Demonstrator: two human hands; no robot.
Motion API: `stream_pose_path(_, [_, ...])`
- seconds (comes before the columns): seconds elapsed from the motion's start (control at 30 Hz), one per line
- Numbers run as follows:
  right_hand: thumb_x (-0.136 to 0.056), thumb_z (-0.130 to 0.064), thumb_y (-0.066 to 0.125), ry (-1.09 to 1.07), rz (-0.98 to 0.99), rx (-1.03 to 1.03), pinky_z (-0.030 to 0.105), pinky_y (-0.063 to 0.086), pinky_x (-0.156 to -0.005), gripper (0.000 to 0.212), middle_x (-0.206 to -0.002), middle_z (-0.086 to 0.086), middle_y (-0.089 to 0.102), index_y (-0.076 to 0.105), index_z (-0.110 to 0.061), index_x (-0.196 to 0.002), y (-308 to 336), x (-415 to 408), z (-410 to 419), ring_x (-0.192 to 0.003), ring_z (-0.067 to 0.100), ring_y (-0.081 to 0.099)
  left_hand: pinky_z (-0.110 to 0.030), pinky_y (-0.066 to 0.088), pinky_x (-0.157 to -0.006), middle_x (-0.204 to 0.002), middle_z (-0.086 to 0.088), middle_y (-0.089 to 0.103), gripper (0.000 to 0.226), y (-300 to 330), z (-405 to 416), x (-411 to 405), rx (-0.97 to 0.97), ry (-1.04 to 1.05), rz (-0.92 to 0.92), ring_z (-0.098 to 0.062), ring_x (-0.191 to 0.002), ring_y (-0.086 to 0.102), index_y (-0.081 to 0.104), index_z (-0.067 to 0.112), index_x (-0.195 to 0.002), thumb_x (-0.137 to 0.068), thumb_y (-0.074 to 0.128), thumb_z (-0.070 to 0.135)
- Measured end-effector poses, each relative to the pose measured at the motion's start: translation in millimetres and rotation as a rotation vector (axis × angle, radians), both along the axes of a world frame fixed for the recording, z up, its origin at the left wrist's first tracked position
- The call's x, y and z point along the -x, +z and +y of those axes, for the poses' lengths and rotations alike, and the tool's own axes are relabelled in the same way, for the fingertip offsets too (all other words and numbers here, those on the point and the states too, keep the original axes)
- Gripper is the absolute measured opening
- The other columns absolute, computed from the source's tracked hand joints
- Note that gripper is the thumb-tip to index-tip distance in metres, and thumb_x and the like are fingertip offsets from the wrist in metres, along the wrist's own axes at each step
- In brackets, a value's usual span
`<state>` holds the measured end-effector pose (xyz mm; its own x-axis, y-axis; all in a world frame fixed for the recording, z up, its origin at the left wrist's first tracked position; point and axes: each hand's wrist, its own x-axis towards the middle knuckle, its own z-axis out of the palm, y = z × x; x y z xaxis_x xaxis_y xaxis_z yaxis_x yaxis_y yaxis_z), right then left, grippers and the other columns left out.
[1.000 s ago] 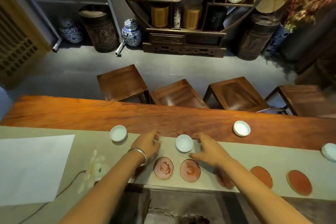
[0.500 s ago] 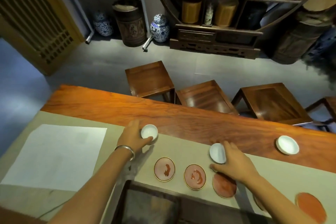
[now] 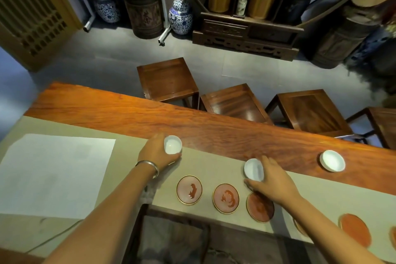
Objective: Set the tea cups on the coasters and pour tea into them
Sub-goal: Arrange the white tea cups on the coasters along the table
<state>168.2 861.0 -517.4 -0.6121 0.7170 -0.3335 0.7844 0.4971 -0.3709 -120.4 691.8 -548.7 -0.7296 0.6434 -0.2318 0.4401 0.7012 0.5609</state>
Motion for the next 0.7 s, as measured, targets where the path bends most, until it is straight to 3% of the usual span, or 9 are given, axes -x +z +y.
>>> stream_pose_path(0.27, [-0.07,-0.047,0.078,-0.028,0.067,-0.01,0.038,0.051,-0.078,0.067,-0.122,0.004,0.055,0.047,-0.019,-0.122,21,4,-7,-0.103,0.024,0.056,-0.027,0.048,-0.065,-0.1,0.007,0.054,0.064,23,-7,-9,-0.061,-0.062,-0.034,-0.017,-0.087,0.054,0.046,0.035,-0.1,-0.048,0.073,0.058])
stream_pose_path(0.7, [-0.068,-0.054,0.076,-0.011,0.077,-0.011,0.027,0.046,-0.071,0.07,-0.122,0.0,0.055,0.043,-0.026,-0.123,30,-5,-28,-0.097,0.017,0.055,-0.027,0.047,-0.081,-0.111,0.004,0.06,0.067,19,-42,-67,-0.02,-0.305,-0.059,-0.017,-0.1,0.056,0.053,0.028,-0.112,-0.054,0.076,0.051])
